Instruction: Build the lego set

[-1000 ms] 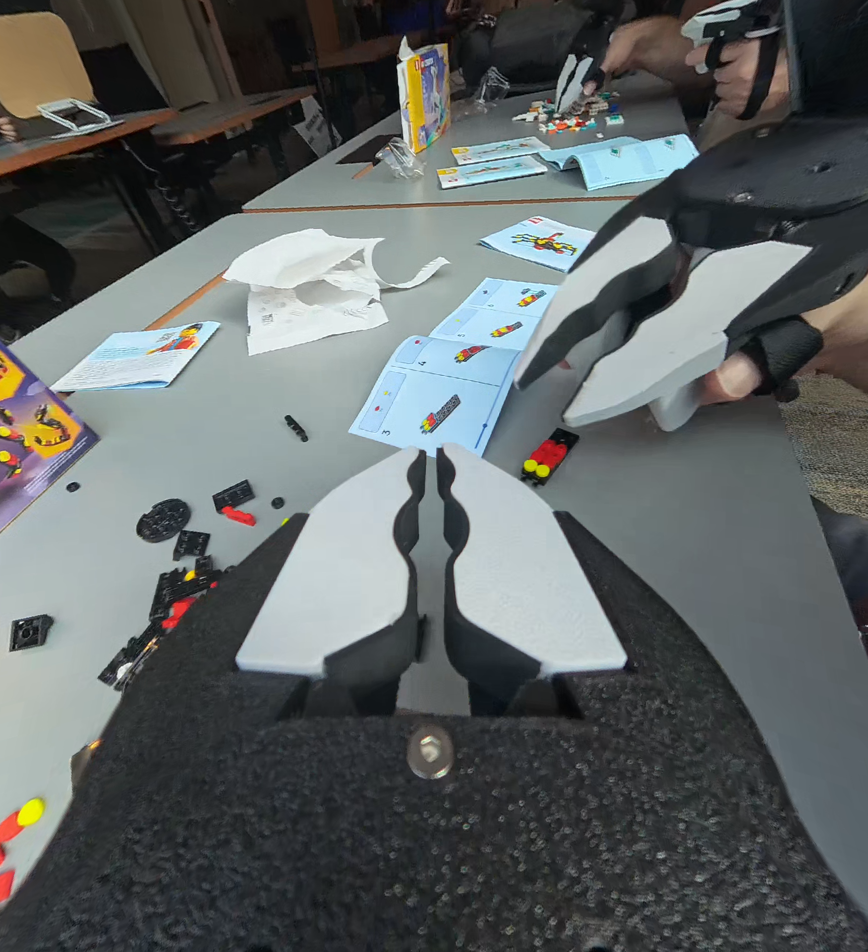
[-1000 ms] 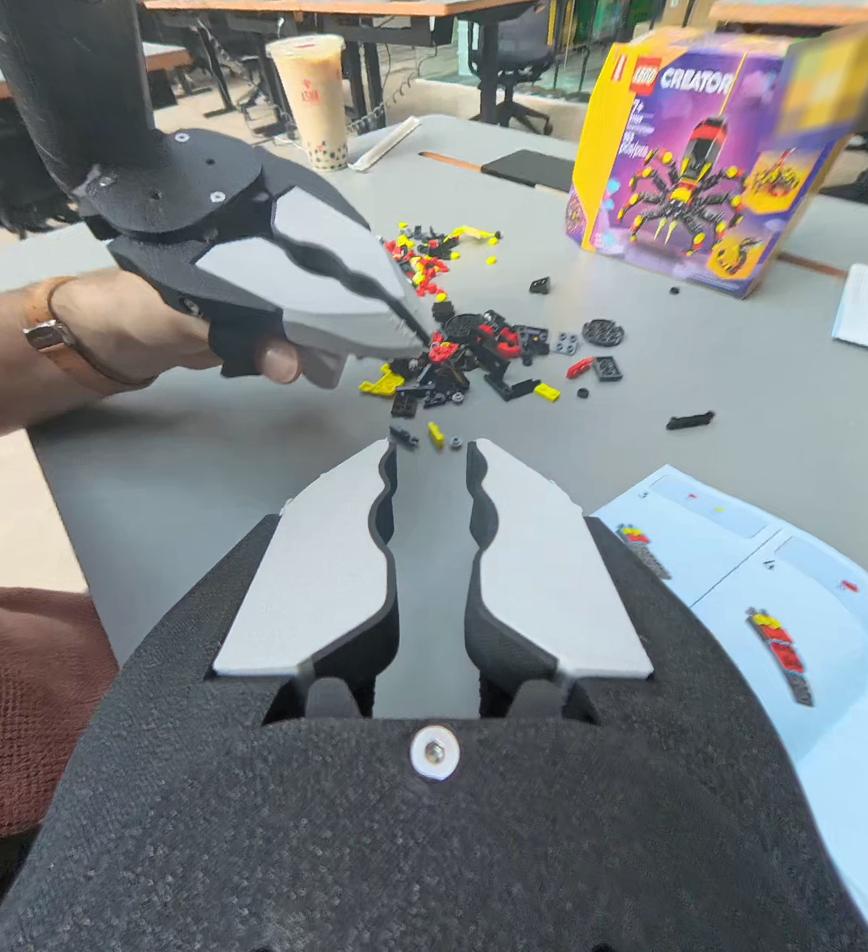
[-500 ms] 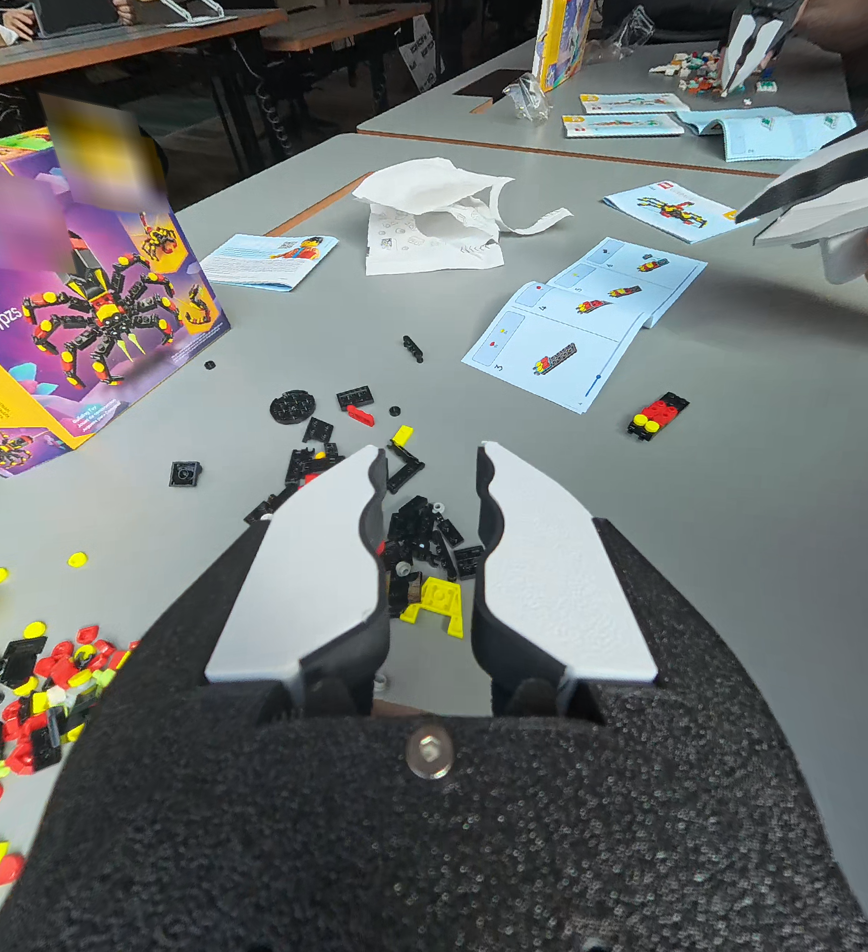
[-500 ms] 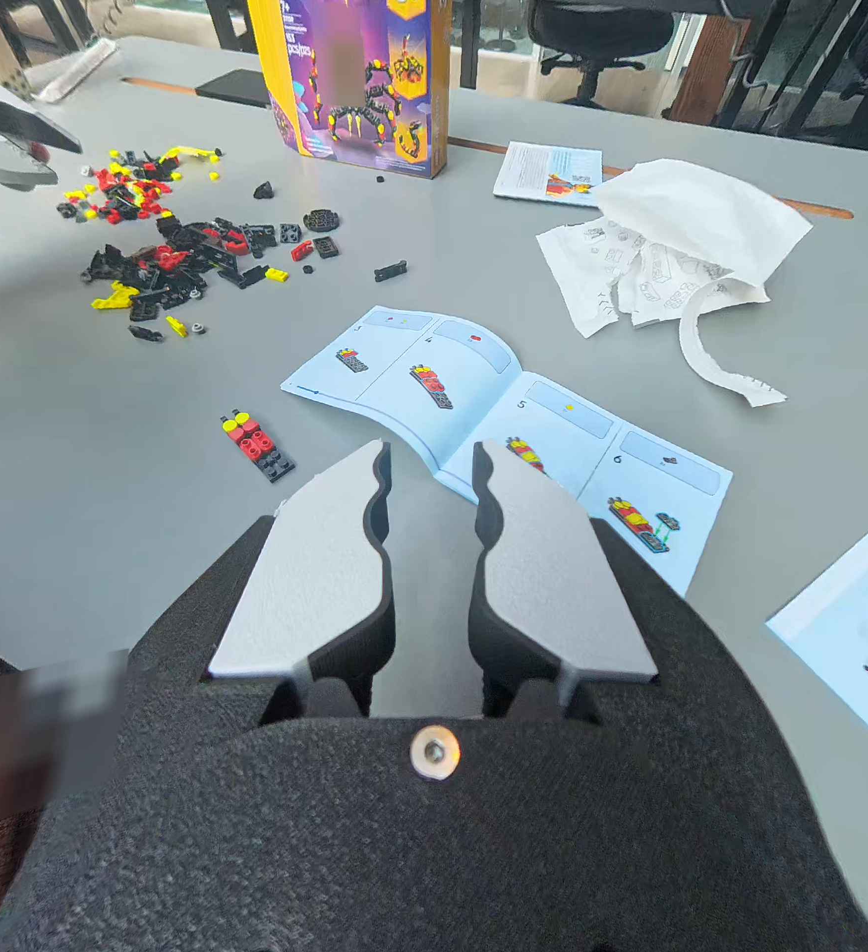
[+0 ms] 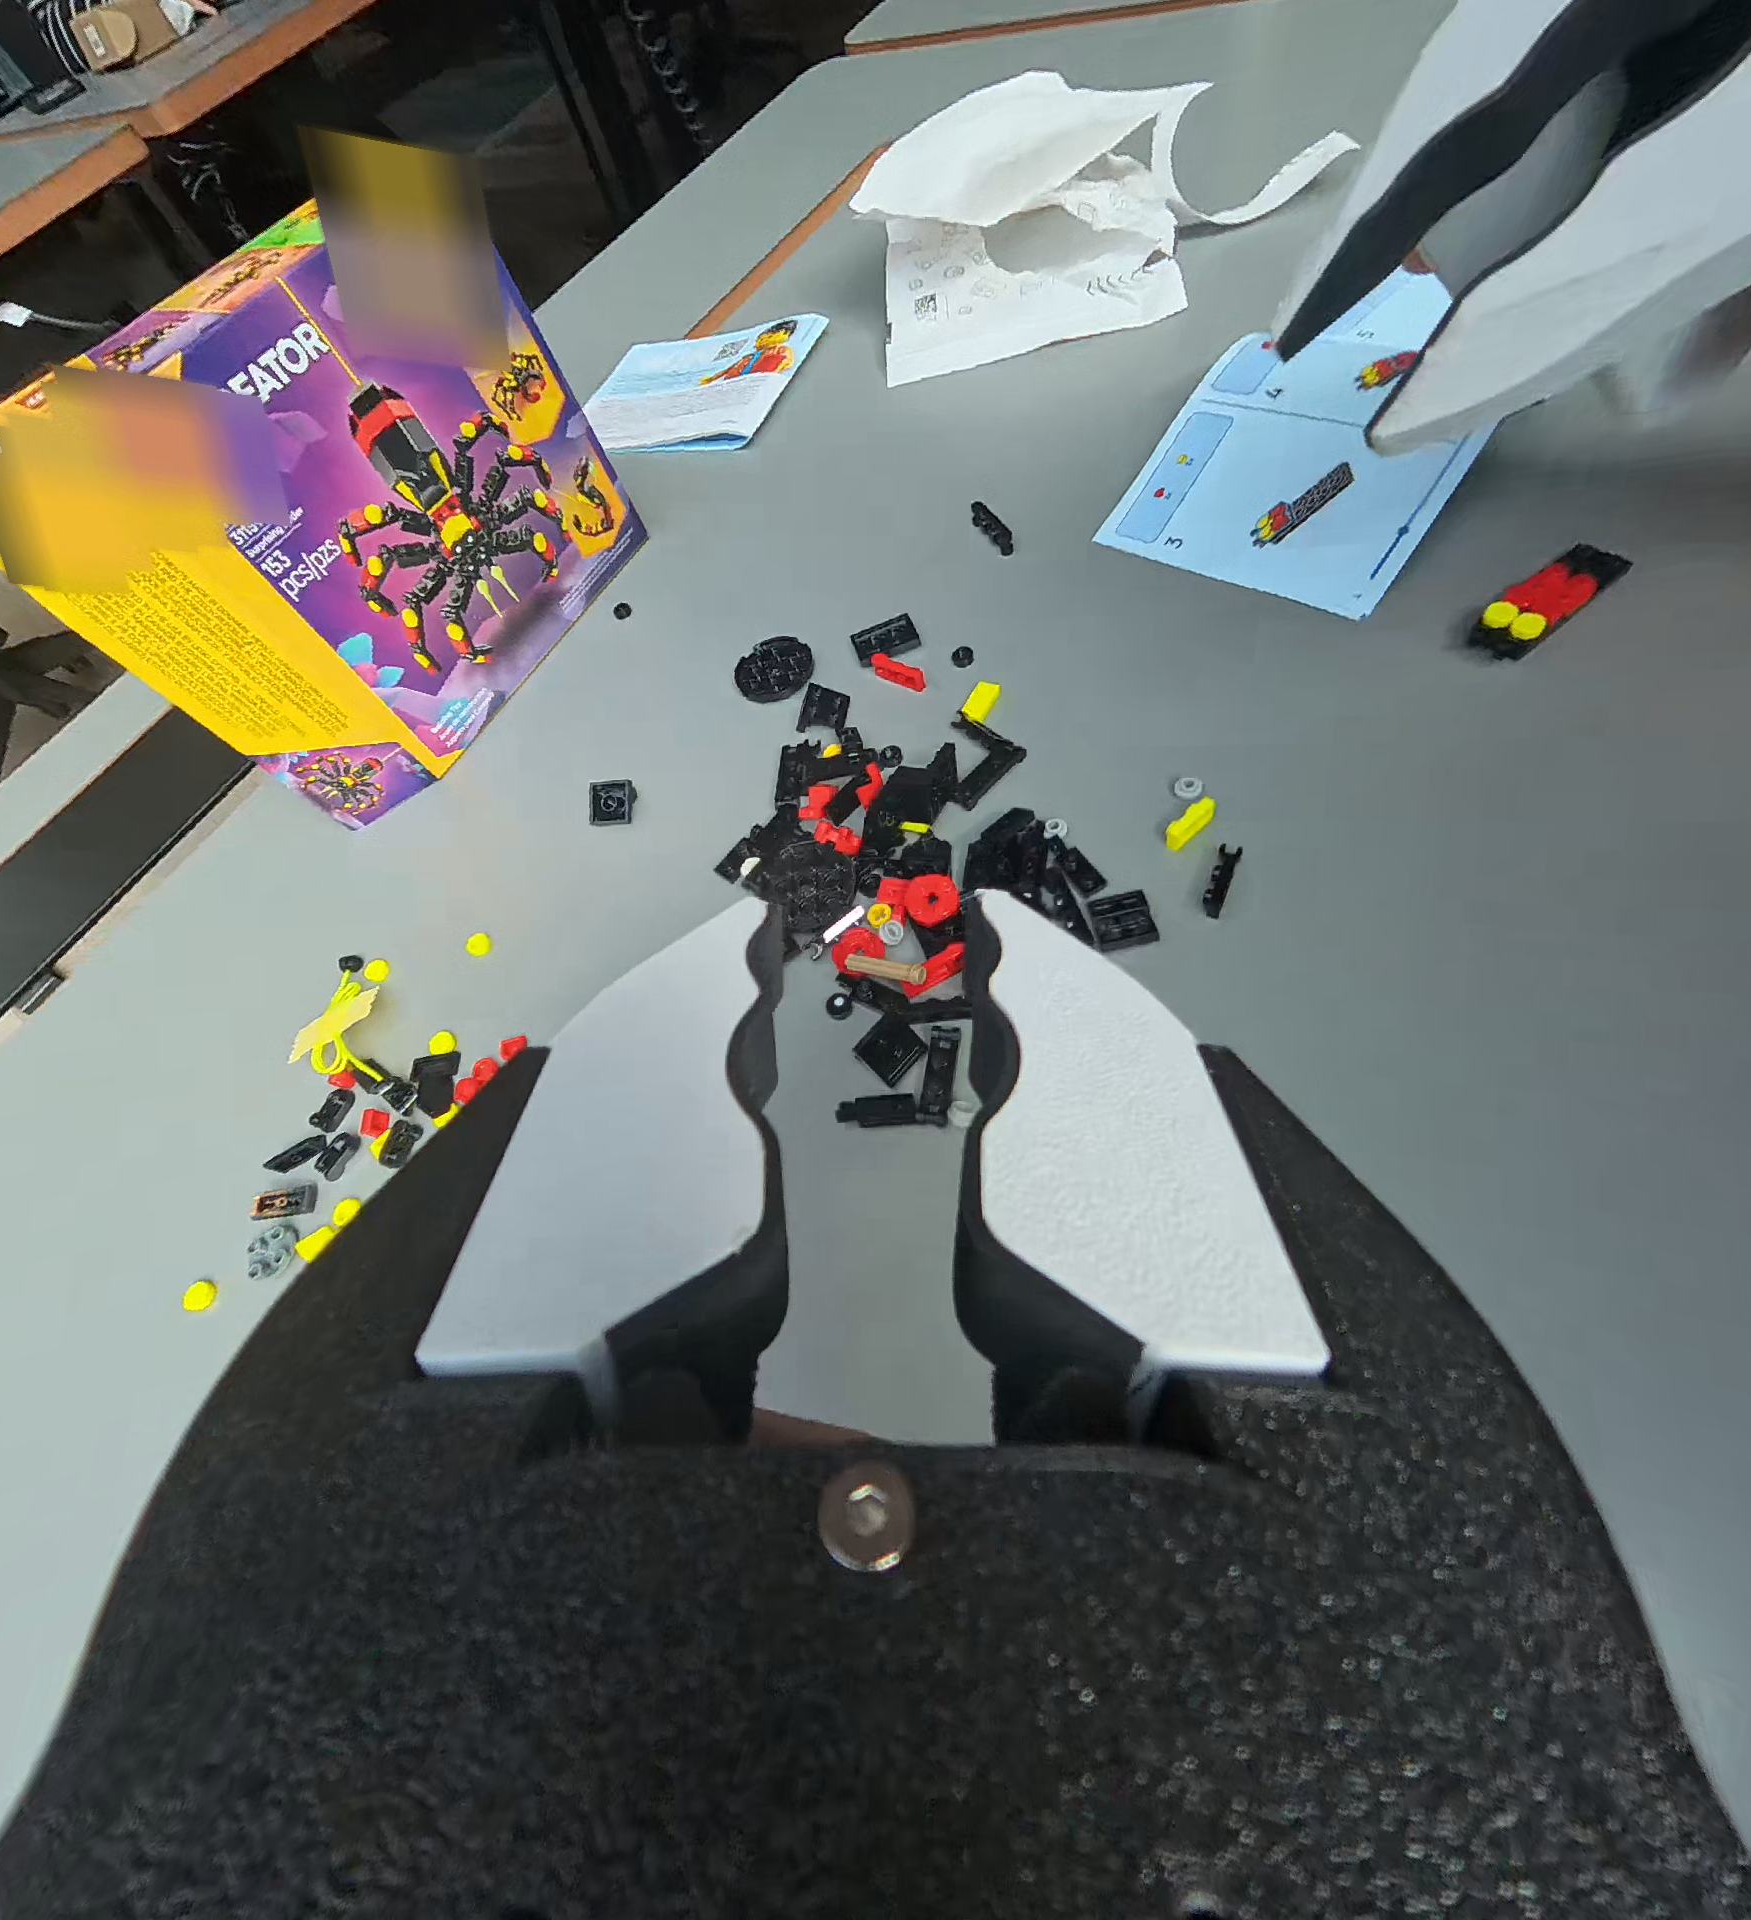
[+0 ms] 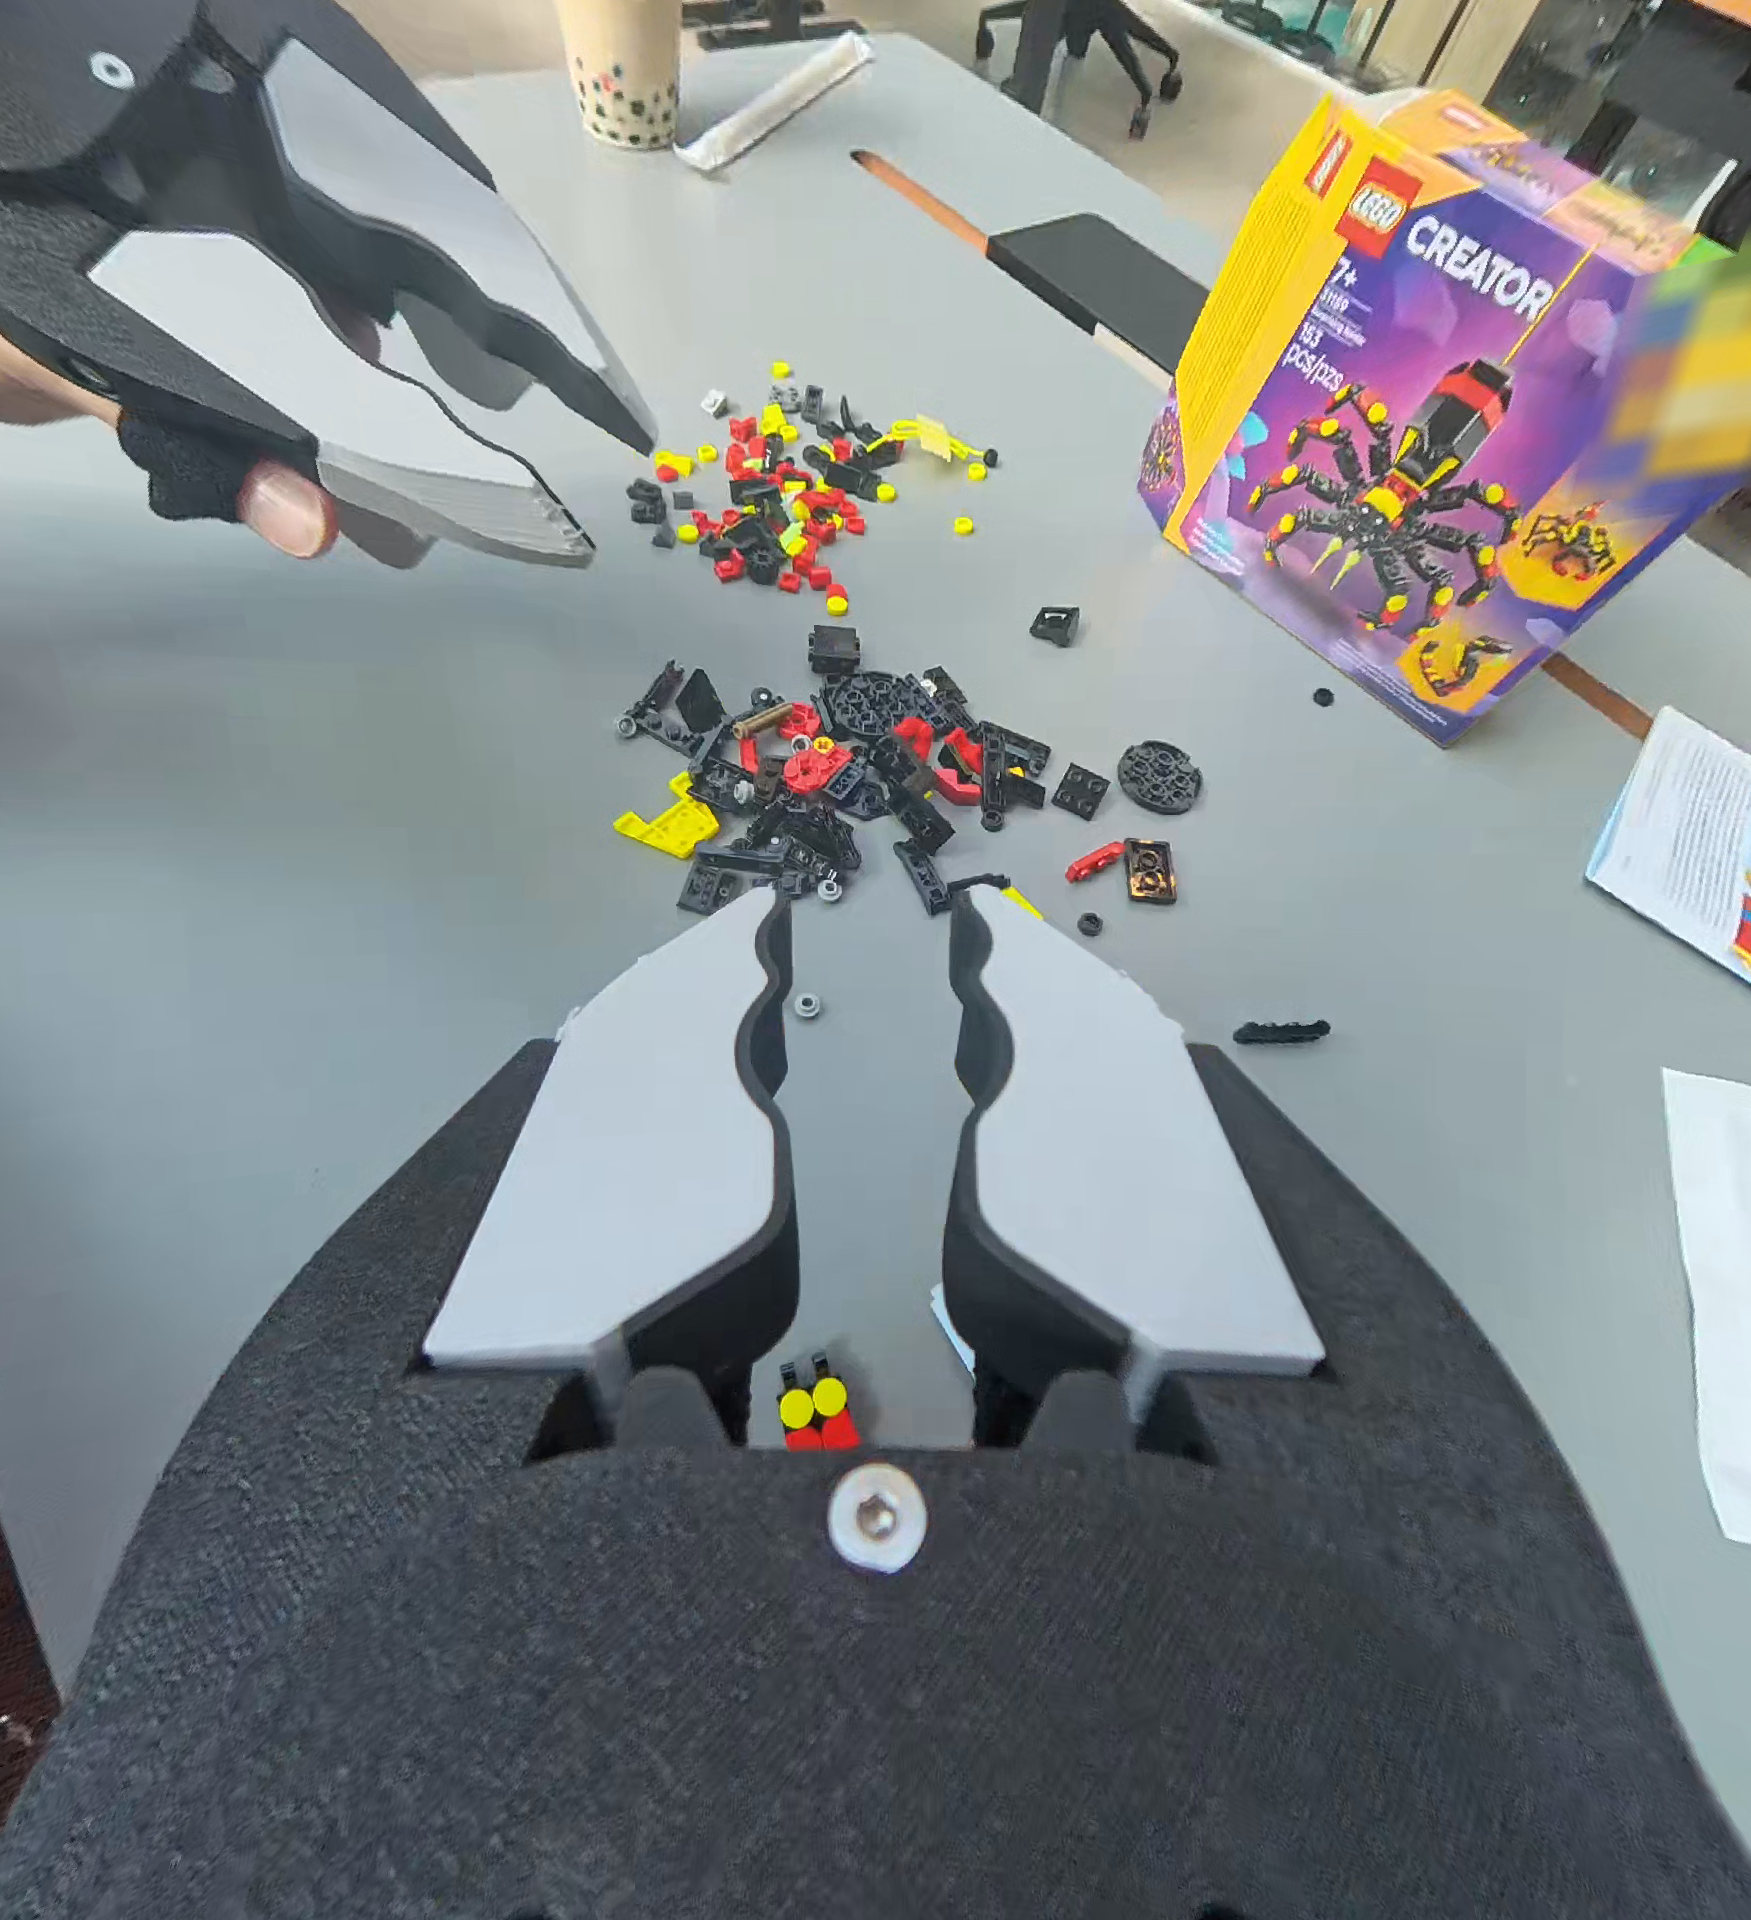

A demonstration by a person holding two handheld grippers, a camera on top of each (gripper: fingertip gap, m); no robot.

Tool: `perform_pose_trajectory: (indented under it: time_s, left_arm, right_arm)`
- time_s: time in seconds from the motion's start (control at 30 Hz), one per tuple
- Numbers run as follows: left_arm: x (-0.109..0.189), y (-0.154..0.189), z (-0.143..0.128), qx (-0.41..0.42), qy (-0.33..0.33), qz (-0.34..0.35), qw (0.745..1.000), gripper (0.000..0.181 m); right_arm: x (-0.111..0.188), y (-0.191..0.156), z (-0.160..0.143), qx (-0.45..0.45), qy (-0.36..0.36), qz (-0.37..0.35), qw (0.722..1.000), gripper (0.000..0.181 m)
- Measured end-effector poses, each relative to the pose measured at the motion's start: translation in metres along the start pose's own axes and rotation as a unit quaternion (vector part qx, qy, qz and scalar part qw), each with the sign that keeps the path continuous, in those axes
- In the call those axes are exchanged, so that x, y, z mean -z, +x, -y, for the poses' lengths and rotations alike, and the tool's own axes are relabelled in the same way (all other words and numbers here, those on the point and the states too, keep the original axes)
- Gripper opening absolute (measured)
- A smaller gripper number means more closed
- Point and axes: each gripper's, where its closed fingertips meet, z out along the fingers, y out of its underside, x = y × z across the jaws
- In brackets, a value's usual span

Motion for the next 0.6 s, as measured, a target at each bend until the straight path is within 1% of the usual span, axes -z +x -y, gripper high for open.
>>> perform_pose_trajectory:
  time_s: [0.03, 0.1, 0.13, 0.2, 0.23, 0.3, 0.33, 0.4, 0.5, 0.57, 0.6]
  left_arm:
    - [0.004, -0.005, -0.007, -0.011, -0.008, 0.009, 1.0, 0.033]
    - [0.008, -0.022, -0.023, -0.015, -0.023, 0.018, 0.999, 0.034]
    - [0.008, -0.034, -0.034, -0.009, -0.039, 0.021, 0.999, 0.034]
    - [0.005, -0.051, -0.053, 0.002, -0.068, 0.013, 0.998, 0.035]
    - [0.003, -0.05, -0.058, 0.012, -0.076, -0.009, 0.997, 0.037]
    - [-0.003, -0.037, -0.059, 0.019, -0.074, -0.053, 0.996, 0.037]
    - [-0.006, -0.033, -0.058, 0.011, -0.072, -0.058, 0.996, 0.037]
    - [-0.012, -0.037, -0.06, -0.01, -0.081, -0.044, 0.996, 0.037]
    - [-0.022, -0.063, -0.064, -0.02, -0.092, -0.017, 0.995, 0.036]
    - [-0.029, -0.074, -0.063, -0.004, -0.087, -0.025, 0.996, 0.035]
    - [-0.032, -0.072, -0.06, 0.003, -0.086, -0.04, 0.996, 0.035]
  right_arm:
    - [-0.005, -0.002, -0.005, -0.011, -0.007, 0.021, 1.0, 0.028]
    - [-0.024, -0.018, -0.005, -0.01, -0.028, 0.076, 0.997, 0.028]
    - [-0.037, -0.024, -0.002, 0.01, -0.037, 0.085, 0.996, 0.029]
    - [-0.064, -0.024, 0.013, 0.051, -0.029, 0.086, 0.995, 0.029]
    - [-0.078, -0.018, 0.018, 0.053, -0.036, 0.09, 0.994, 0.029]
    - [-0.103, 0.004, 0.021, 0.057, -0.053, 0.087, 0.993, 0.029]
    - [-0.113, 0.015, 0.017, 0.053, -0.069, 0.083, 0.993, 0.028]
    - [-0.117, 0.016, 0.009, 0.046, -0.097, 0.101, 0.989, 0.028]
    - [-0.105, -0.007, 0.007, 0.069, -0.092, 0.124, 0.986, 0.027]
    - [-0.097, -0.023, 0.009, 0.069, -0.082, 0.138, 0.985, 0.027]
    - [-0.093, -0.023, 0.011, 0.068, -0.073, 0.136, 0.986, 0.027]
